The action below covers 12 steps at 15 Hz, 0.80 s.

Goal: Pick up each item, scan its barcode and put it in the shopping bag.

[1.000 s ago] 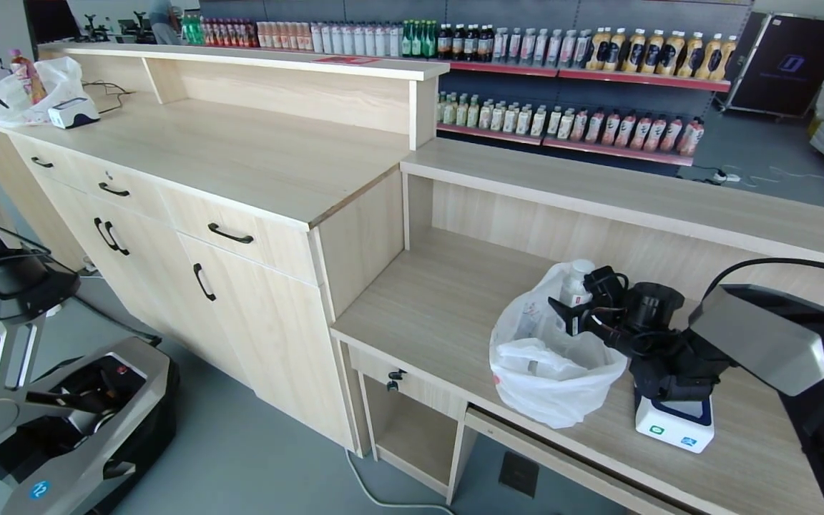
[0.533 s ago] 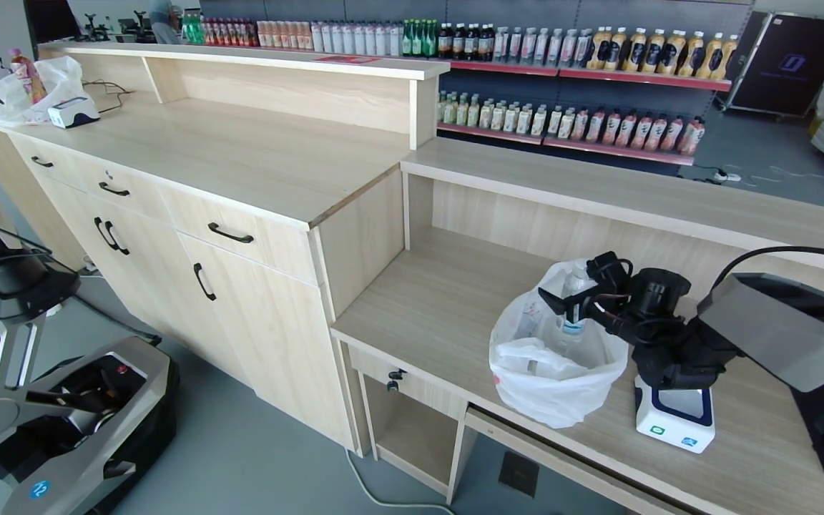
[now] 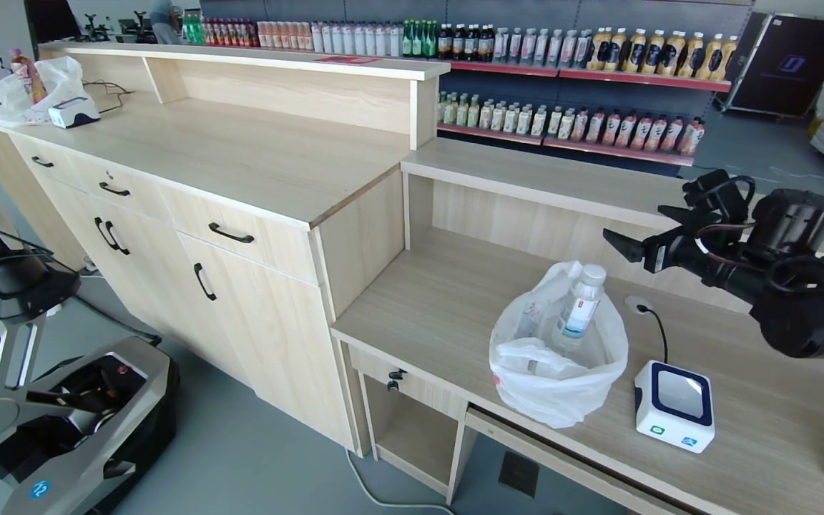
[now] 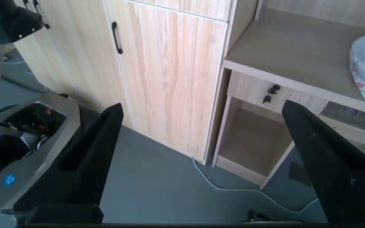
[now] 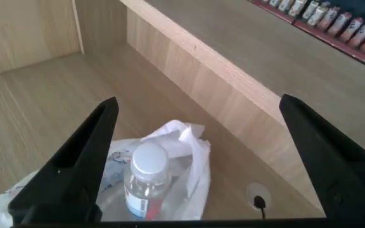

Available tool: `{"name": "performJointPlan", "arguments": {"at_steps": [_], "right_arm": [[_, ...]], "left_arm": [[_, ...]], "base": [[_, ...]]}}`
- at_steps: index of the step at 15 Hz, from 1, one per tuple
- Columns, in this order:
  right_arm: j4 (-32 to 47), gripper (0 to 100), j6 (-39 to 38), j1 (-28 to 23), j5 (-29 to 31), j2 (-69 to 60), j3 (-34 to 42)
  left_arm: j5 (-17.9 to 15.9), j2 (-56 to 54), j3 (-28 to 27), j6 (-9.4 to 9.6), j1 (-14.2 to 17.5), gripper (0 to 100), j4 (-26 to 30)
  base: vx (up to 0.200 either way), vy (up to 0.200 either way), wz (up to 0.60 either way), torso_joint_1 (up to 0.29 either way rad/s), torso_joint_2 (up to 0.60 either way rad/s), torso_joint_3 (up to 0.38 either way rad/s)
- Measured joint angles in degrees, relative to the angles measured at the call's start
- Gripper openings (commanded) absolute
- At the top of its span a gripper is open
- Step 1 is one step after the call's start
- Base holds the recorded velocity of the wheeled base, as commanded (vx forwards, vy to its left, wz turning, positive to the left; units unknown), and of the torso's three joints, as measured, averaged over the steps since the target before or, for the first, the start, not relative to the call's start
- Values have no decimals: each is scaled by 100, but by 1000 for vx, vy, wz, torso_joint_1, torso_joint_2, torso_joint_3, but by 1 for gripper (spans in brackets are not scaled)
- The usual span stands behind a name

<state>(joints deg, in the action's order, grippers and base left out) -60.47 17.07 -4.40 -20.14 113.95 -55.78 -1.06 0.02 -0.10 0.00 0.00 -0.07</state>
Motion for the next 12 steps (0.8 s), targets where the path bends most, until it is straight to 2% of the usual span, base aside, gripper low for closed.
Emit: {"name": "performJointPlan", "arguments": {"at_steps": [3, 4, 5, 7, 8, 9, 12], "right_arm": [[1061, 100, 154, -918, 1000, -816, 218], [1613, 100, -101, -1095, 1859, -998, 116], [2297, 100, -495, -1193, 2615, -1143, -72], [4314, 100, -1513, -1343, 3652, -1351, -708], [5176, 100, -2314, -1406, 3986, -1414, -1069], [5457, 100, -2899, -1453, 4157, -1453, -1329], [5589, 100, -3762, -1532, 4222, -1473, -1613]], "left_arm": [[2, 0, 2, 0, -5, 100, 0], [0, 0, 2, 0, -2, 100, 0], [-2, 0, 2, 0, 0, 100, 2], [0, 0, 2, 0, -2, 100, 0], [0, 0, 2, 0, 0, 100, 7], [0, 0, 2, 0, 0, 100, 0], [2, 0, 0, 0, 0, 100, 0]], "base": [[0, 0, -600, -165, 320, 154], [0, 0, -600, -173, 344, 154], [0, 0, -600, -178, 334, 168], [0, 0, 0, -193, 356, 171], [0, 0, 0, -71, 144, 66], [0, 0, 0, -36, 71, 32], [0, 0, 0, 0, 0, 0]]}}
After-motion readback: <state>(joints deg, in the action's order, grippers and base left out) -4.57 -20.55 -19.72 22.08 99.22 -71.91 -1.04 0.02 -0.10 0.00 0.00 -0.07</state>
